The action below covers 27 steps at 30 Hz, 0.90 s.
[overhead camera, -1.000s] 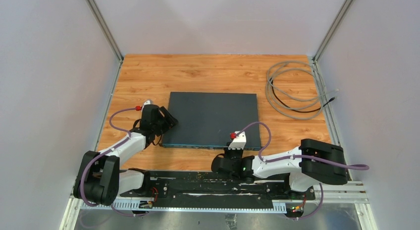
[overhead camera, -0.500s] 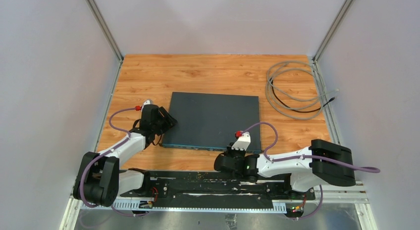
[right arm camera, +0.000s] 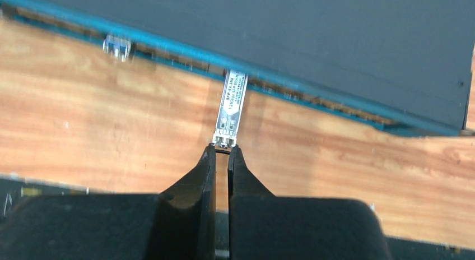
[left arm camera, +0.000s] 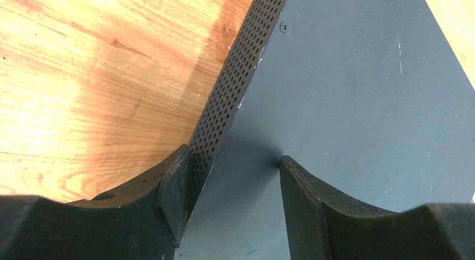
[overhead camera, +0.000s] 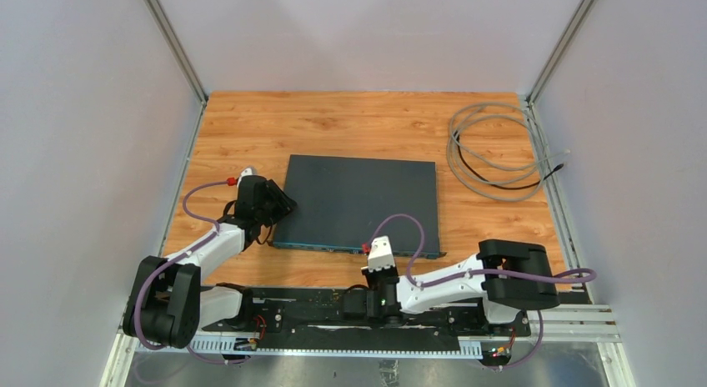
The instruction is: Pull the plug off the socket
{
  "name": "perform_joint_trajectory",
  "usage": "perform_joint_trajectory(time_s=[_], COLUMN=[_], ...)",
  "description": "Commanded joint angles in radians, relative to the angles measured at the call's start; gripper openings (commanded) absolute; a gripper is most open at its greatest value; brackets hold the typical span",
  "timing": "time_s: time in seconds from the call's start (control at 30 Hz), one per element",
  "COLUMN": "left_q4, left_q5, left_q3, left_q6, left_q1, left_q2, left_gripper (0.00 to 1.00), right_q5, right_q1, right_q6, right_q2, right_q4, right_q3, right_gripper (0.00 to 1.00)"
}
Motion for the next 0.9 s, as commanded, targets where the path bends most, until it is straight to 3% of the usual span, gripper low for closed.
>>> perform_joint_trajectory(time_s=[0.0,0.2,0.33,0.5,0.57,0.63,0.73,0.83,0.87], left_q4=[-0.093,-0.091,-0.091,-0.091,-0.095,-0.09,-0.107,-0.105,-0.107], left_q5=[0.042,0.042,0.04,0.056,0.064,0.077,0.068,0.063,0.056], left_q3=[-0.028,-0.026,-0.027,-0.022,-0.021,-0.027,-0.031,-0.045,-0.053], left_q6=[0.01,0.007,0.007,0.014,0.018,0.012,0.008,0.007,0.004], left_q1=[-0.016,-0.016,-0.016,-0.016,-0.016,-0.016,-0.016,-0.016,-0.016], left_q2=[0.031,0.036,0.035,0.031,0.028,0.021,0.001,-0.026,-0.035], left_gripper=[0.55,0.55,0.56,0.55,0.56,0.55,0.55,0.55,0.55], right_q5=[-0.033,-0.124,-0.138,0.004,0.088,0.126,0.075,-0.044,-0.115], right_q1=[0.11,0.246,0.324,0.352,0.333,0.266,0.038,-0.276,-0.431], right_q6=[0.155,0.15,0.24,0.272,0.305,0.28,0.023,-0.316,-0.424], right_q2=[-0.023,-0.075,-0.104,-0.233,-0.304,-0.392,-0.558,-0.741,-0.821], right_q4=[-0.246,-0.235,-0.343,-0.474,-0.615,-0.693,-0.614,-0.349,-0.251], right_q3=[0.008,0.035,0.065,0.112,0.15,0.184,0.159,0.056,0.006], right_gripper=[0.0,0.0,0.0,0.0,0.0,0.0,0.0,0.0,0.0])
